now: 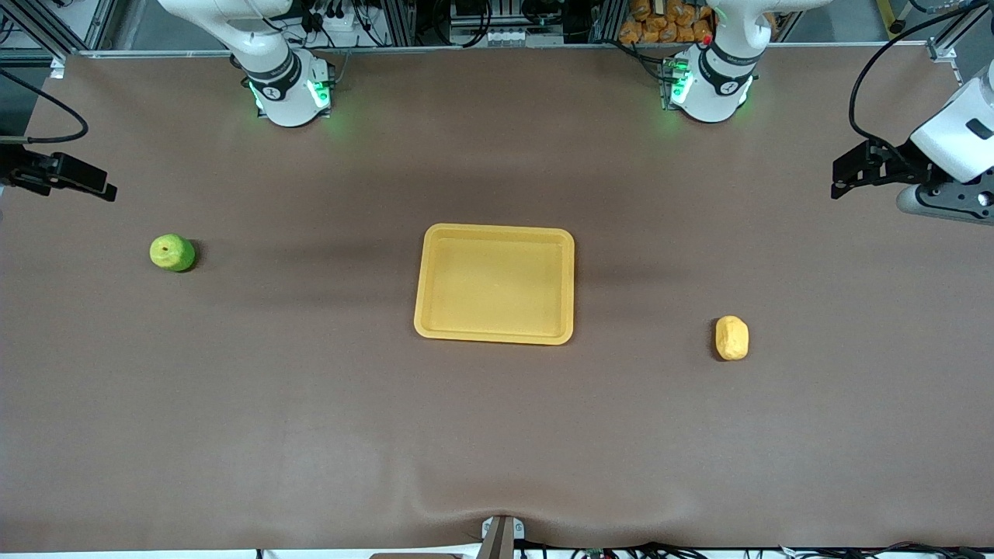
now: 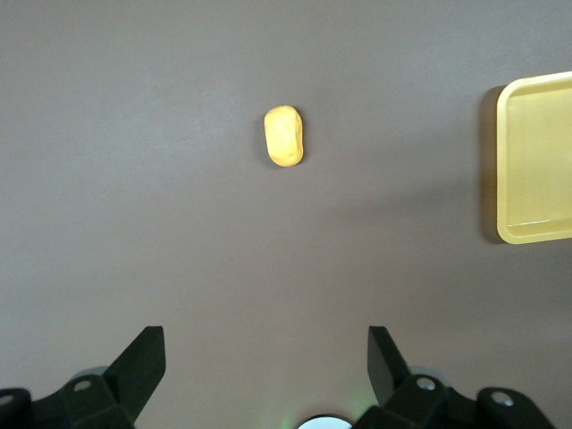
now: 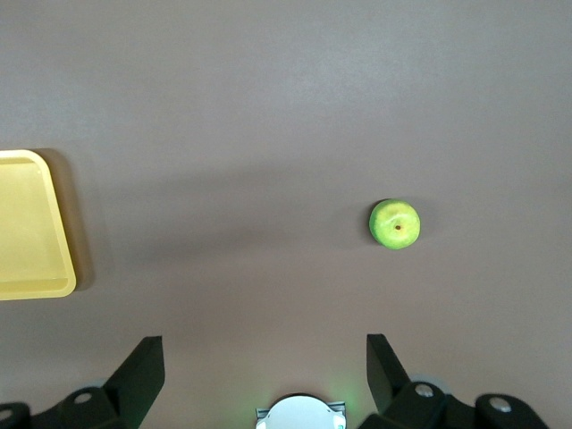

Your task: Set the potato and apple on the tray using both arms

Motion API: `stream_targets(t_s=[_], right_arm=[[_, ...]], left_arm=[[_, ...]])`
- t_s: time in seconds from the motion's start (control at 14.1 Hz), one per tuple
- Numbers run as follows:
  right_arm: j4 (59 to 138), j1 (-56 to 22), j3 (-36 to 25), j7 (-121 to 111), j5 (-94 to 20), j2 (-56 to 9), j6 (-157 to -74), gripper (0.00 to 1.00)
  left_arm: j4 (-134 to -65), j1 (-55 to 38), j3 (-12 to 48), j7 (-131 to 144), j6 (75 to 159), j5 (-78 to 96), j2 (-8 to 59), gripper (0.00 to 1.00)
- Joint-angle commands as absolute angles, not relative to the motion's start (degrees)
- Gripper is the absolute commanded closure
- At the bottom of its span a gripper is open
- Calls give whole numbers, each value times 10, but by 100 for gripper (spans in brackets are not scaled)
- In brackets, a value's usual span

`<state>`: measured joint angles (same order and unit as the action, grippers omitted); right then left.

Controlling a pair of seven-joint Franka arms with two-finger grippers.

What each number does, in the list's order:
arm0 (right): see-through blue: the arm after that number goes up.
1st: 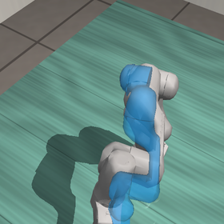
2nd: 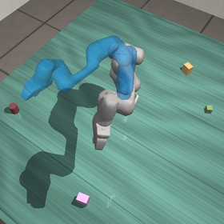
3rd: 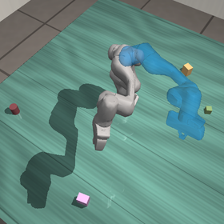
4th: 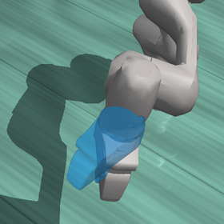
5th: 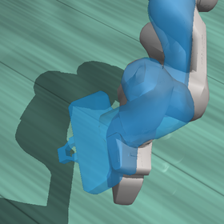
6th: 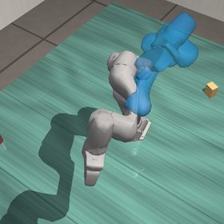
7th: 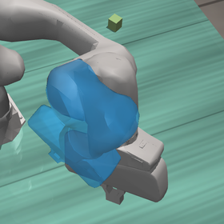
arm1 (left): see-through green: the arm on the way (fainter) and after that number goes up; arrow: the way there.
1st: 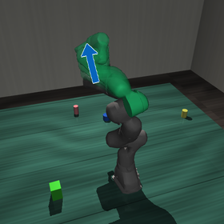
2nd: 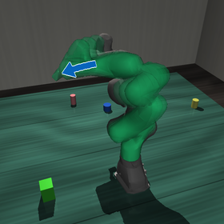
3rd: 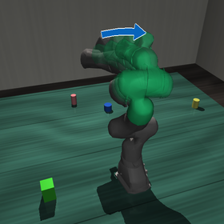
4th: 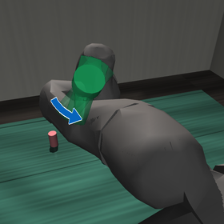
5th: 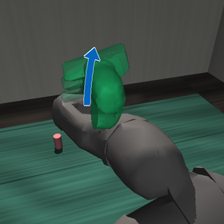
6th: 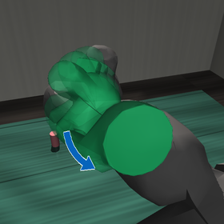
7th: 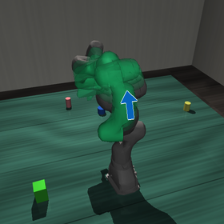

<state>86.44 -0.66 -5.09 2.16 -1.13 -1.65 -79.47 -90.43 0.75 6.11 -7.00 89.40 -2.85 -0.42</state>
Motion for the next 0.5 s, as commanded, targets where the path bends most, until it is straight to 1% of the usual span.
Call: stream_targets(t_s=[0.0, 0.21, 0.43], right_arm=[[857, 4, -47, 18, -18, -19, -793, 0], [867, 11, -47, 18, -18, -20, -794, 0], [915, 19, -47, 18, -18, -21, -839, 0]], left_arm=[[-900, 7, 64, -77, 906, -32, 13, 0], [-900, 4, 65, -77, 928, -33, 32, 0], [-900, 6, 65, -77, 969, -34, 52, 0]])
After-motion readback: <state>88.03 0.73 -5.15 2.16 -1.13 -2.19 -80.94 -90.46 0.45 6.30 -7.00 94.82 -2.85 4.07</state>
